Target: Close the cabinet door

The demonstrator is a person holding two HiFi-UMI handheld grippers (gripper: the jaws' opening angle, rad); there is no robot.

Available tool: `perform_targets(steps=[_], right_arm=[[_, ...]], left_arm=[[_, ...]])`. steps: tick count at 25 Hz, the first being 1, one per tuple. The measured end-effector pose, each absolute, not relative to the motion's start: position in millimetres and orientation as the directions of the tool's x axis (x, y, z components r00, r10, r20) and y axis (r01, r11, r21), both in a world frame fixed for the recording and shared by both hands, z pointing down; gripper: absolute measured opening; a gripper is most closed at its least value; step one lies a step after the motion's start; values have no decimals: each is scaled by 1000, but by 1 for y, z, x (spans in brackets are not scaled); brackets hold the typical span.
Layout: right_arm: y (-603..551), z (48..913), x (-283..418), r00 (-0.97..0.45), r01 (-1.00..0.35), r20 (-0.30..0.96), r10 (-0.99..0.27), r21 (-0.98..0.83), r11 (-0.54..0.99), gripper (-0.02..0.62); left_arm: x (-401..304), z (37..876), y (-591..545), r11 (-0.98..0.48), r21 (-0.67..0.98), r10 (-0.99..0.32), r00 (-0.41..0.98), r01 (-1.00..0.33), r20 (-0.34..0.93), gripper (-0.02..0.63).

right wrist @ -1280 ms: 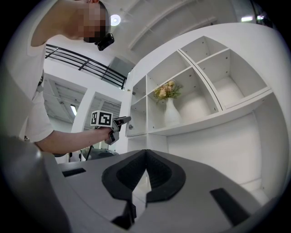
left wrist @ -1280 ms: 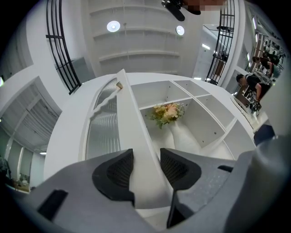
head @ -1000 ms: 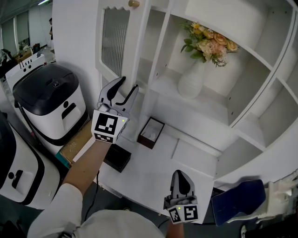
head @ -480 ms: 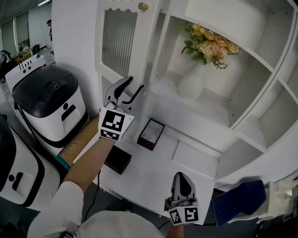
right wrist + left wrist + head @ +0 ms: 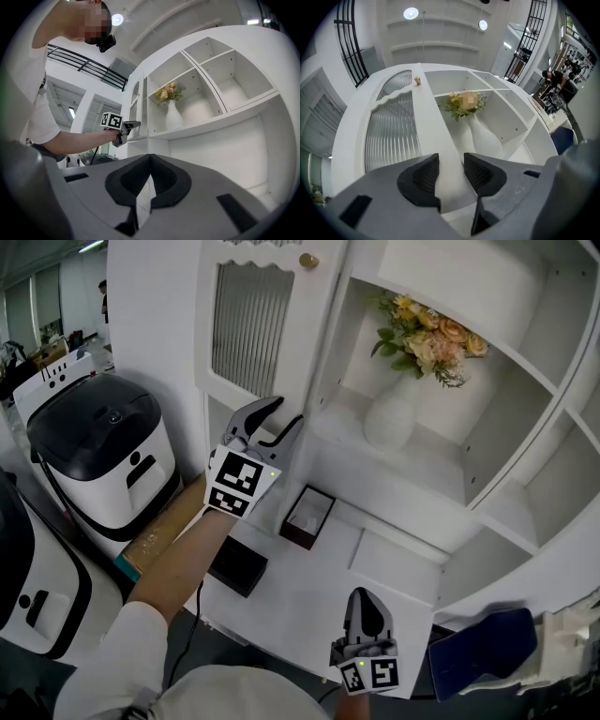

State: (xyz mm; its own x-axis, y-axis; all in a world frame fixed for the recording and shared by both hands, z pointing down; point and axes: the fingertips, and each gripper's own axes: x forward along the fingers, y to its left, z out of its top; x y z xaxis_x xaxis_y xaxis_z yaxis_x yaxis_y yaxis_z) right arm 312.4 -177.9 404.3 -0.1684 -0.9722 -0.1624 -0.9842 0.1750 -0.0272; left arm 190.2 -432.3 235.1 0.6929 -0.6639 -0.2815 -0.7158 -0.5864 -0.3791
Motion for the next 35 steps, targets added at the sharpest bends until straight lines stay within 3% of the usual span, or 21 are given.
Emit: perform_targets(steps=[21,28,35], right_arm=[[-175,402,318,-116,-992,-161,-980,-38,124,-2],[-164,399,303,-99,-994,-159,-982,-31,105,-2],[-143,396,274,-81,-996,-153,-985,-26,85,-2]], left_arm=[[215,234,-467,-591,-420,-683,704,-689,-195,138],[219,237,-476,-562,-487,-667,715,-668,-210,103],[212,234,-481,-610,-495,-654,746,-619,-126,43]])
